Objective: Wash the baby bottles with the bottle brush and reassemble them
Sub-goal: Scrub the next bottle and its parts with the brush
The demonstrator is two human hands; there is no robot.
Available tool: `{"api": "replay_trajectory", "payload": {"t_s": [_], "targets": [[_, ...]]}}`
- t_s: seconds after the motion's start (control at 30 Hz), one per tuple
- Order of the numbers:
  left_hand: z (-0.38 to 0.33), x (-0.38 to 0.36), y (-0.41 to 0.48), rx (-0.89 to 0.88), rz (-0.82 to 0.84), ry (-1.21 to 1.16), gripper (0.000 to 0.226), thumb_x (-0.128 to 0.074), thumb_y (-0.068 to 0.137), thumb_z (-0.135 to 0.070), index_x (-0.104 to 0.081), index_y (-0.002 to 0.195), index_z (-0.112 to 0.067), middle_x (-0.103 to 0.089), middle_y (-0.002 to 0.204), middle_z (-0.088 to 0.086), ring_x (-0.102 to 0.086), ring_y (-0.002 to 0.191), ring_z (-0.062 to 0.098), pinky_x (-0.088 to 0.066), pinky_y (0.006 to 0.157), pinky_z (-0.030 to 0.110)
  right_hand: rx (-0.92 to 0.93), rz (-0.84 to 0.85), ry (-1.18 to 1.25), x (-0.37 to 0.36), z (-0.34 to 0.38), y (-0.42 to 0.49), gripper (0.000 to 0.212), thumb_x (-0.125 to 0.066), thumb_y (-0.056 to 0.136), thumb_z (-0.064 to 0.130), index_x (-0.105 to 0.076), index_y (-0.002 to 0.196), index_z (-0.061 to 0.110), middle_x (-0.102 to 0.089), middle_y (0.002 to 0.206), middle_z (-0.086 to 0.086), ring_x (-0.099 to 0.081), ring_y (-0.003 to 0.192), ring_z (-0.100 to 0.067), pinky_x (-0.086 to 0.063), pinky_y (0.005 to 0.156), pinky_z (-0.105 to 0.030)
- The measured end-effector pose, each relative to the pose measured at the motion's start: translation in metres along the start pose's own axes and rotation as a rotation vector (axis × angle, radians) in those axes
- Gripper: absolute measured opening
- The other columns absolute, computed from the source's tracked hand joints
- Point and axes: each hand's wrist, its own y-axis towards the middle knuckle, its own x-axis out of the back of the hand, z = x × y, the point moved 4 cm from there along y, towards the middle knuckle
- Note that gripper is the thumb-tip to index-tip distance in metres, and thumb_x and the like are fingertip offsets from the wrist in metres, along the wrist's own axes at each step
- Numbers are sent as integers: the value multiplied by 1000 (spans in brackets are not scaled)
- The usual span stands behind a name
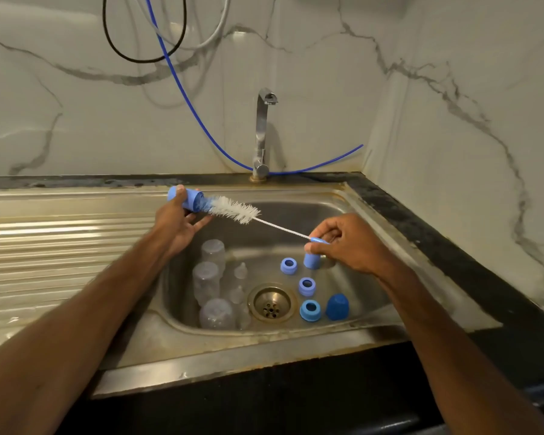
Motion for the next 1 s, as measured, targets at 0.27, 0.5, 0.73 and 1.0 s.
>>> {"api": "replay_trajectory", "payload": {"t_s": [0.27,0.5,0.73,1.0], "targets": [[-10,5,-1,-28,41,6,54,-55,103,-40,-50,141,-3,-66,133,16,-71,113,29,-61,89,41,-89,228,157,-7,5,-7,43,-50,106,32,-70,81,3,-47,51,0,-42,45,-13,-37,49,-25],[-15,3,-7,-52,32,-51,47,-53,104,-37,-48,137,-5,-67,130,16,-73,107,30,-61,87,46,22,-34,49,8,4,-4,12,-83,82,21,-77,84,11,-73,67,-9,-63,58,-14,-52,59,-30],[-12,1,-9,-33,40,-9,51,-57,103,-36,-47,142,-4,-63,135,17,-69,116,30,-62,82,40,-104,203,218,-8,7,-7,45,-52,105,33,-69,82,-1,-46,49,-1,-41,43,-14,-36,48,-27],[-10,-1,-10,-71,11,67,44,-59,102,-36,-52,133,-5,-66,128,17,-70,111,30,-62,86,41,22,-39,88,9,11,-6,27,-74,91,32,-76,79,8,-68,58,2,-48,47,-11,-41,49,-22]]}}
